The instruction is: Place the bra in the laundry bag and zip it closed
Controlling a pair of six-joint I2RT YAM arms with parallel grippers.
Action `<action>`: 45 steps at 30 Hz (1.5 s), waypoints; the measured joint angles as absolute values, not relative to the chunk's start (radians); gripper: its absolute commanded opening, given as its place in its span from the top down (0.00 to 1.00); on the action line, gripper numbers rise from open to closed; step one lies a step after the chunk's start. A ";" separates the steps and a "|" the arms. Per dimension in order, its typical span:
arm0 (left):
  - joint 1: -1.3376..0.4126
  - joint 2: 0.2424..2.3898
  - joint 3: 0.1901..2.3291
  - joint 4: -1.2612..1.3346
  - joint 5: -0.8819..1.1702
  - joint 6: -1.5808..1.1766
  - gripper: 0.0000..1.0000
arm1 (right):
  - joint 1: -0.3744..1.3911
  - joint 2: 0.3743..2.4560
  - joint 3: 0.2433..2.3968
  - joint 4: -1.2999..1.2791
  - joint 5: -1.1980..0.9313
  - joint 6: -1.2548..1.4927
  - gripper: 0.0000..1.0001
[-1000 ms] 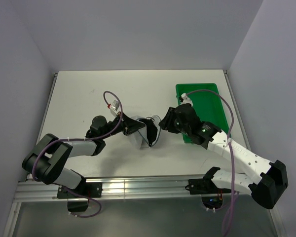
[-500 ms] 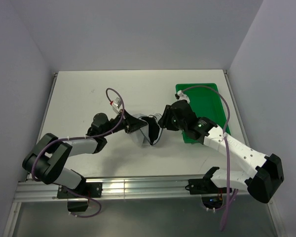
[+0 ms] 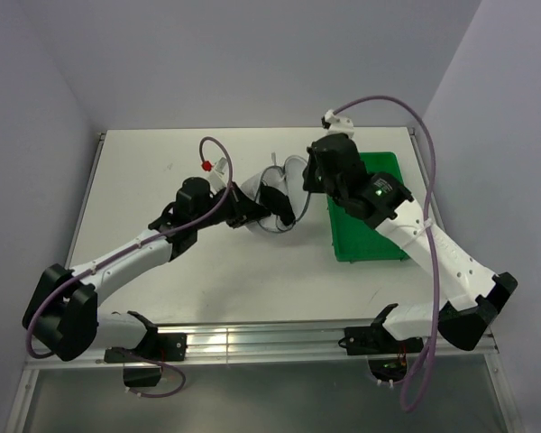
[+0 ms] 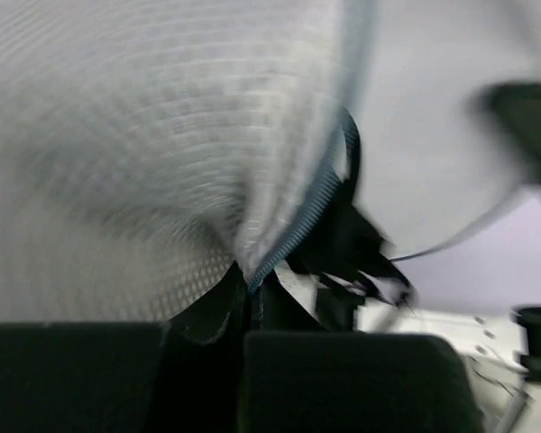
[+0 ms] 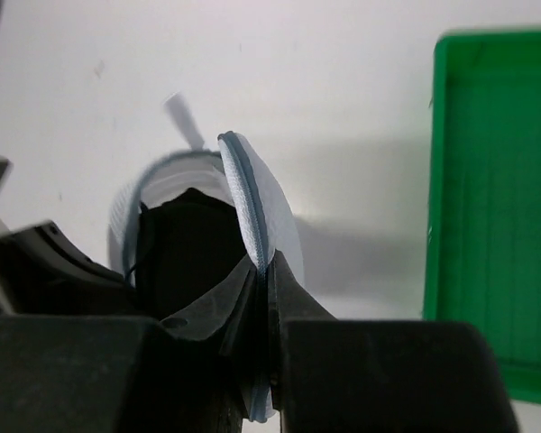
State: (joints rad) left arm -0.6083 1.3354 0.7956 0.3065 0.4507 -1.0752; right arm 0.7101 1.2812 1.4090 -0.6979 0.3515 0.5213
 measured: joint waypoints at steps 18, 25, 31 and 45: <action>-0.645 1.381 0.915 -0.294 0.123 -0.838 1.00 | 0.918 1.617 1.518 -0.780 0.663 0.348 0.77; -0.645 1.397 0.912 -0.297 0.123 -0.832 1.00 | 0.989 1.632 1.516 -0.755 0.602 0.388 0.43; -0.646 1.397 0.907 -0.296 0.130 -0.832 1.00 | 0.989 1.541 1.508 -0.731 0.517 0.438 0.32; -0.559 1.348 0.783 -0.161 0.356 -0.909 1.00 | 0.754 1.093 1.102 -0.638 0.381 0.635 0.30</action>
State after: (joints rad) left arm -0.5594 1.3476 0.7826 -0.1608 0.3565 -0.9092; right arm 0.7536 1.0935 1.1015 -0.6376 0.3805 0.6346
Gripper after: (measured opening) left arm 0.033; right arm 0.698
